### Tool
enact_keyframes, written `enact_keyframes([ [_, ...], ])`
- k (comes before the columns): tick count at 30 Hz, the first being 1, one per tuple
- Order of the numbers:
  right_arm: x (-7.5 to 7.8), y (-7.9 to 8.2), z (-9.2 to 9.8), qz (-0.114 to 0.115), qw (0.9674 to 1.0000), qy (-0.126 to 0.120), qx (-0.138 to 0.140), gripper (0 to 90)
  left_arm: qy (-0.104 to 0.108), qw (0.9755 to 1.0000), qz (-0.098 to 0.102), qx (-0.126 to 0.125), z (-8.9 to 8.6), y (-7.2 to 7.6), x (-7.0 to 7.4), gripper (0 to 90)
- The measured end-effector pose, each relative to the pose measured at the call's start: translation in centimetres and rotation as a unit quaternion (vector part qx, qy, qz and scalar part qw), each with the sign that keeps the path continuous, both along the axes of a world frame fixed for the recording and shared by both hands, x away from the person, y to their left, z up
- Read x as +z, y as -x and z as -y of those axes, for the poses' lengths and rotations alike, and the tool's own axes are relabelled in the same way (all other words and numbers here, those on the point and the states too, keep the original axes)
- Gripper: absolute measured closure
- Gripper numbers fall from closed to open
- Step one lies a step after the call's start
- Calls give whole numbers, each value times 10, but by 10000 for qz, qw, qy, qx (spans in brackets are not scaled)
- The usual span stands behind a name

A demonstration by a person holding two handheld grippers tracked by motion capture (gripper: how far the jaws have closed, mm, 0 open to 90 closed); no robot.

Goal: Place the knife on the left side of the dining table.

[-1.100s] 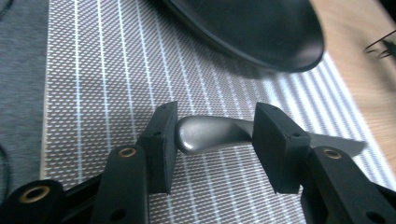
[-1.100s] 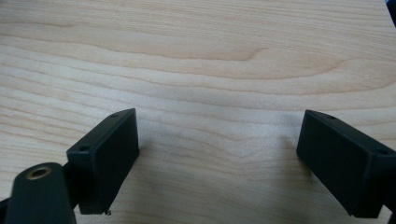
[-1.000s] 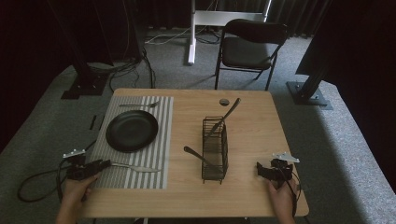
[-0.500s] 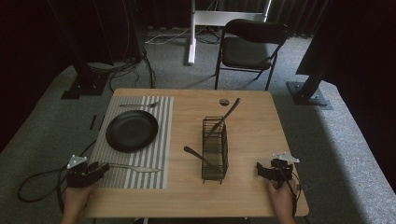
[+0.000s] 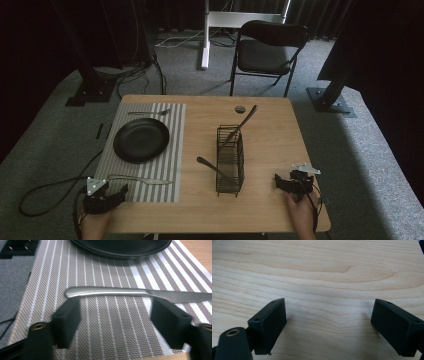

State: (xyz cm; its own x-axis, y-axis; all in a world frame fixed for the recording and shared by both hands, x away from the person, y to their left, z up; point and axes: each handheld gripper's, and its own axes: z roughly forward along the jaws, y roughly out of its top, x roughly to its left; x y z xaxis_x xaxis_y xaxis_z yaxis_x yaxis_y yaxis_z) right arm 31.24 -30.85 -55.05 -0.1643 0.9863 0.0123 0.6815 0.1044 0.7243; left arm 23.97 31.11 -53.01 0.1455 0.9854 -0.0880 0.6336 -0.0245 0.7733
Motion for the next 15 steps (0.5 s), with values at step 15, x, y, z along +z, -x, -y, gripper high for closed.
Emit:
enact_keyframes([
  [15,0,0,0,0,10000,1,0,121,-304,9987,-142,379,0,3,-10,0],
])
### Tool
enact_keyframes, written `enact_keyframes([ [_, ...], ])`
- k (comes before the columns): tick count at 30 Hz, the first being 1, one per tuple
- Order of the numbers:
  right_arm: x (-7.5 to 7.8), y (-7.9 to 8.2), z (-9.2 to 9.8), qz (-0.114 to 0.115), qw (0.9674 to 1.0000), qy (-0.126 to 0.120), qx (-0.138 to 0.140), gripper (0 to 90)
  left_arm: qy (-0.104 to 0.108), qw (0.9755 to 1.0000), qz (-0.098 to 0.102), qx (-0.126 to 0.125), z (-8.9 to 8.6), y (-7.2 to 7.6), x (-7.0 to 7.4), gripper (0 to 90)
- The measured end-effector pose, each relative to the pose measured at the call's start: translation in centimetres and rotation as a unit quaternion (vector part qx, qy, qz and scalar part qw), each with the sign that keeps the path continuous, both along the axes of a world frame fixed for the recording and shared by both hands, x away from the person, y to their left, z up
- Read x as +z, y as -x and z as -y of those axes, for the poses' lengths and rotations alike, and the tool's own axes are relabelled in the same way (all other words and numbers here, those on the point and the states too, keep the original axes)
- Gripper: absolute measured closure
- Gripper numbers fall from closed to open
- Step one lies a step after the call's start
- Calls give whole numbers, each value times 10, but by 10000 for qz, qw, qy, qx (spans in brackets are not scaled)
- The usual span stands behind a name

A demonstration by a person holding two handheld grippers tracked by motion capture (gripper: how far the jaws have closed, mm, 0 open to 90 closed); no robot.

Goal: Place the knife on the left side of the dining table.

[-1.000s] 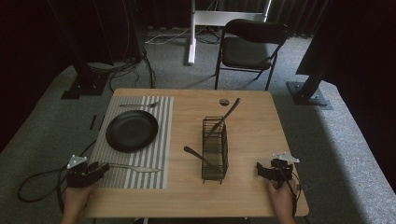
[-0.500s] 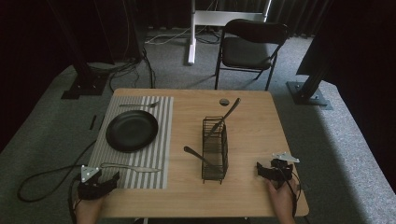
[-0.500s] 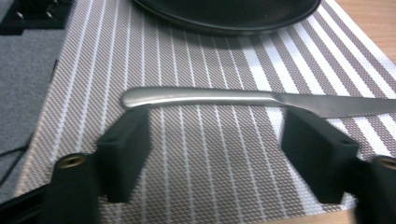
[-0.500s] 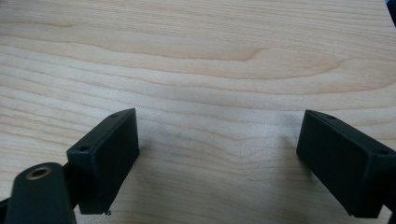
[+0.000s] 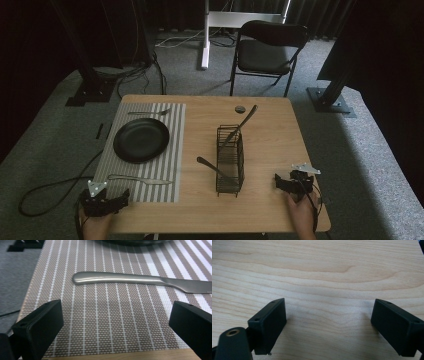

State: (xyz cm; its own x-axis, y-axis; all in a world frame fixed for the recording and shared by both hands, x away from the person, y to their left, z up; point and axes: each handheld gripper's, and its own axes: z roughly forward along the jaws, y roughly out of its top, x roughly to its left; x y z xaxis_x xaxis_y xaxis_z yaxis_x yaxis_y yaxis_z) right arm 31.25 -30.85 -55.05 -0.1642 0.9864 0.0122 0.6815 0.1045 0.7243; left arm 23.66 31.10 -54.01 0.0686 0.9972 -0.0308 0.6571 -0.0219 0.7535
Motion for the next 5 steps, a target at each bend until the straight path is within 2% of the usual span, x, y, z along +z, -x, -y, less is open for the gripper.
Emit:
enact_keyframes([
  [5,0,0,0,-1,10000,1,0,120,-35,9999,85,55,0,1,-1,0],
])
